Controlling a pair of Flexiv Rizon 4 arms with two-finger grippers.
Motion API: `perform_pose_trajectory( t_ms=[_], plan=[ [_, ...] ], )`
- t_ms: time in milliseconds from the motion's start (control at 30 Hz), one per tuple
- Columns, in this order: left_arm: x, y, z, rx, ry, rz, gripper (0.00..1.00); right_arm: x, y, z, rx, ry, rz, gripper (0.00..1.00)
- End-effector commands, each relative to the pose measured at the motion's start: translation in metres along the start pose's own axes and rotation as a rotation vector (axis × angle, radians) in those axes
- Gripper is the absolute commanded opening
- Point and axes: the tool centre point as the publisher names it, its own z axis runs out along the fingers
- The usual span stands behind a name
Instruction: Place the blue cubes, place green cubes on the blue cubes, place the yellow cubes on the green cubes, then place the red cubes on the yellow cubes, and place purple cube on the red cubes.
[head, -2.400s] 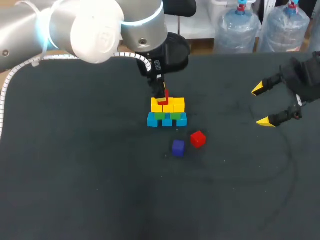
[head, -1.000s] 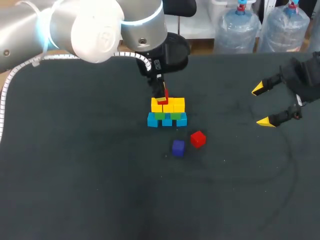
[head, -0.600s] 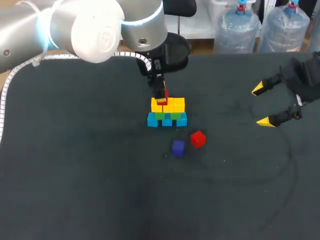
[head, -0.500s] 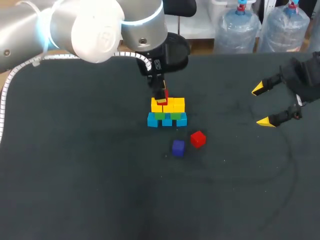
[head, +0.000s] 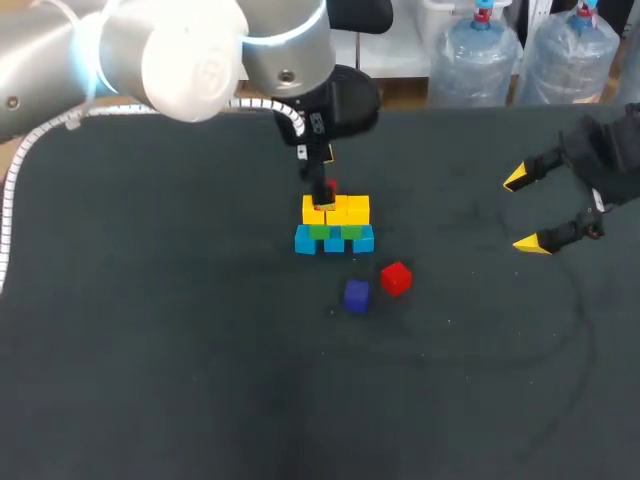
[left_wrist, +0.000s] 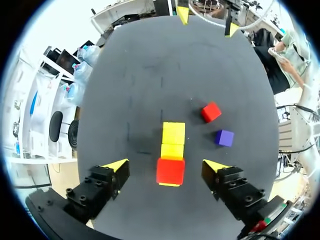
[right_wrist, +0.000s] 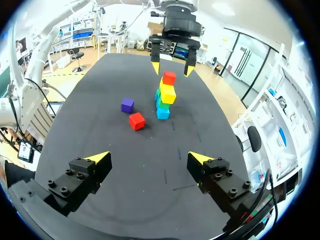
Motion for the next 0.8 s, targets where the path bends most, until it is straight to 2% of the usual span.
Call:
perform_pose_trajectory(
  t_ms=[33,200,467,600,800],
  plan=[
    [0.007,-0.006,-0.015,-0.03,-0.027,-0.011,1.0,0.0,-0.001,0.001,-0.001,-0.003,-0.001,1.0],
    [0.018,-0.012,-0.037,-0.087,-0.117,-0.061,1.0,0.0,-0.001,0.001,-0.001,-0.003,-0.001,1.0],
    [0.055,-0.031,-0.068,-0.205,-0.25,-0.177,1.0,0.0,-0.001,0.001,-0.001,-0.003,-0.001,1.0],
    [0.075,-0.044,-0.072,-0.264,-0.335,-0.267,1.0,0.0,-0.001,0.001,-0.001,-0.003,-0.001,1.0],
    [0.099,-0.067,-0.071,-0.329,-0.412,-0.362,1.0,0.0,-0.001,0.001,-0.001,-0.003,-0.001,1.0]
  ],
)
